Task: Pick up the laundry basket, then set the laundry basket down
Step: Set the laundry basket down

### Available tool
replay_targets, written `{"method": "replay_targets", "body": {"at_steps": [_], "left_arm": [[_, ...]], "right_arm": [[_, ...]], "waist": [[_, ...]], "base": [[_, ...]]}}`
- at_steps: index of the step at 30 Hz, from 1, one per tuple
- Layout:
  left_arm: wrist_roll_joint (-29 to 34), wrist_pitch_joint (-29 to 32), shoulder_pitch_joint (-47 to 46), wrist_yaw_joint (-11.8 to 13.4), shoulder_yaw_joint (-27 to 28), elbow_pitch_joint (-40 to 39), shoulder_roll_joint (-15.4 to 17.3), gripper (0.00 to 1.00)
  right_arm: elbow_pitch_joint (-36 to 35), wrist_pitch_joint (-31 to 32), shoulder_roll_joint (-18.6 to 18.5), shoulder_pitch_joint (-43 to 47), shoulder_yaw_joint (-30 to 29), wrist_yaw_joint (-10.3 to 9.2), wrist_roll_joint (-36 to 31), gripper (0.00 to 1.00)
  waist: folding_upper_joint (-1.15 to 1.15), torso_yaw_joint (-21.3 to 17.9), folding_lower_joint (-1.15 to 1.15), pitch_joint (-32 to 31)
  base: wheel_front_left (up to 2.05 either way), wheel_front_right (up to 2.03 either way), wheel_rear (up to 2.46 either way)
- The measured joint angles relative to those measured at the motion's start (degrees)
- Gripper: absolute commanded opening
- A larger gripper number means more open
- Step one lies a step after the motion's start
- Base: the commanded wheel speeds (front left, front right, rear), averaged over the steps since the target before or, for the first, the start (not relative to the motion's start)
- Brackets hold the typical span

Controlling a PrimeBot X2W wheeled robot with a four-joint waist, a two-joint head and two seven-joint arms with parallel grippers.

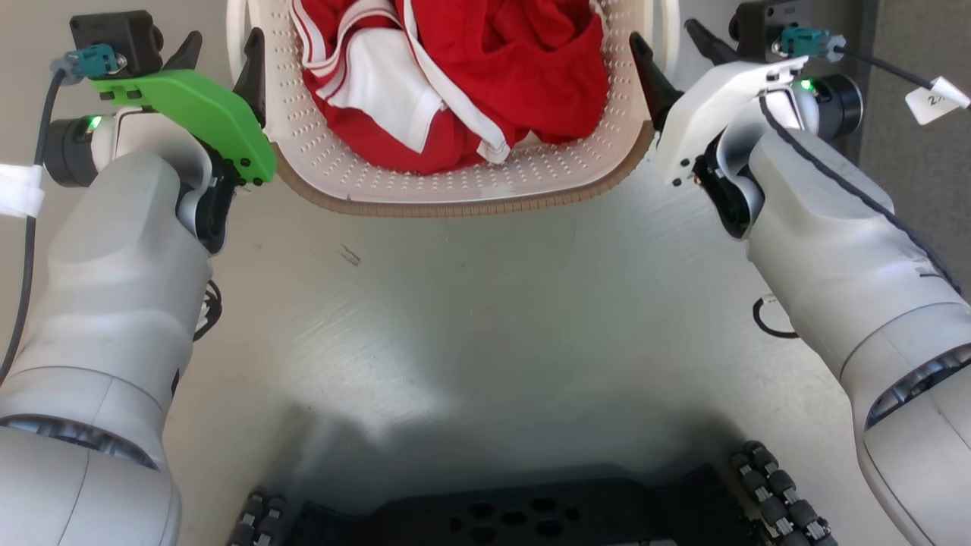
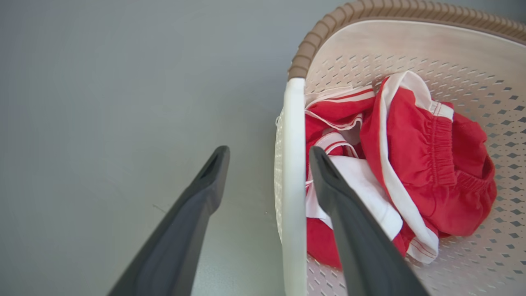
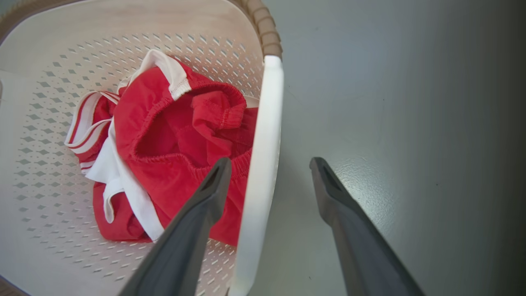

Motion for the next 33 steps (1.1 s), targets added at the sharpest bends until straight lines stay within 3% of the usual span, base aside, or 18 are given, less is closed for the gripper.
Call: {"method": "replay_targets", "body": {"at_steps": [15, 28, 33], "left_arm": [[0.2, -1.5, 4.3, 0.0, -0.1, -2.4, 1.1, 1.0], [2.0, -1.7, 7.7, 0.0, 4.2, -11.8, 4.4, 1.0], [4.4, -1.7, 10.8, 1.2, 5.9, -16.2, 5.8, 1.0]], "right_arm": [[-9.1, -0.1, -1.5, 4.1, -4.5, -0.68, -1.0, 1.0], [-19.6, -0.1, -3.9, 11.3, -10.7, -3.75, -3.7, 1.0], [-24.7, -0.1, -4.2, 14.8, -13.5, -4.65, -4.8, 1.0]], "waist": [[0.0, -0.3, 0.0, -9.3], [0.0, -0.4, 0.0, -19.6], [0.0, -0.5, 0.0, -23.7]], "base": [[0.0, 0.0, 0.0], [0.0, 0.0, 0.0], [0.0, 0.0, 0.0]]}}
